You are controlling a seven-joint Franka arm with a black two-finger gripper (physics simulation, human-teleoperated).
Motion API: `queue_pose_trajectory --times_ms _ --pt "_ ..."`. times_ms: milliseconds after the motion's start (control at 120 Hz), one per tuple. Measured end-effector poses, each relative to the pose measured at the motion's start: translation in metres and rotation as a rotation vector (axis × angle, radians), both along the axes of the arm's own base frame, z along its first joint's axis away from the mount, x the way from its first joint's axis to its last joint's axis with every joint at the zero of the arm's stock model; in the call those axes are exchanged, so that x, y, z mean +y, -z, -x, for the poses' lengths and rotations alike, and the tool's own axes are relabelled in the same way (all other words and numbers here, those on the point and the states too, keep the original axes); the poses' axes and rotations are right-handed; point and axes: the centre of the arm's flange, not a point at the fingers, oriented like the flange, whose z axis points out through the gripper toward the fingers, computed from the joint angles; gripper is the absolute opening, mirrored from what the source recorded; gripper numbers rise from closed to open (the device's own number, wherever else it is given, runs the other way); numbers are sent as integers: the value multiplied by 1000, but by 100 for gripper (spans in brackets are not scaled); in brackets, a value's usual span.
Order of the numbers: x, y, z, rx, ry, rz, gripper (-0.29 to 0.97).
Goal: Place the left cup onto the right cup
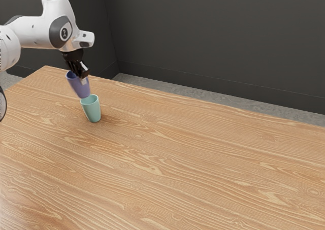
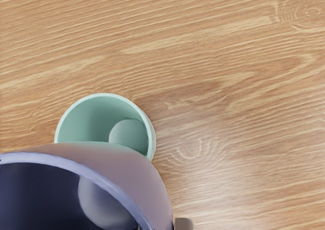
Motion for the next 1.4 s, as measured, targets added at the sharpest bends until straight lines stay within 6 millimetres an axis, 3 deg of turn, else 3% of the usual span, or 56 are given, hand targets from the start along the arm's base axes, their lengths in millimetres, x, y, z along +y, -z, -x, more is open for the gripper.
queue_pose_trajectory --times_ms 325,933,1400 --pt "-1 10 -12 9 8 4 -11" --pt "19 21 -10 22 -19 9 -11" --pt "6 18 -23 2 5 14 -11"
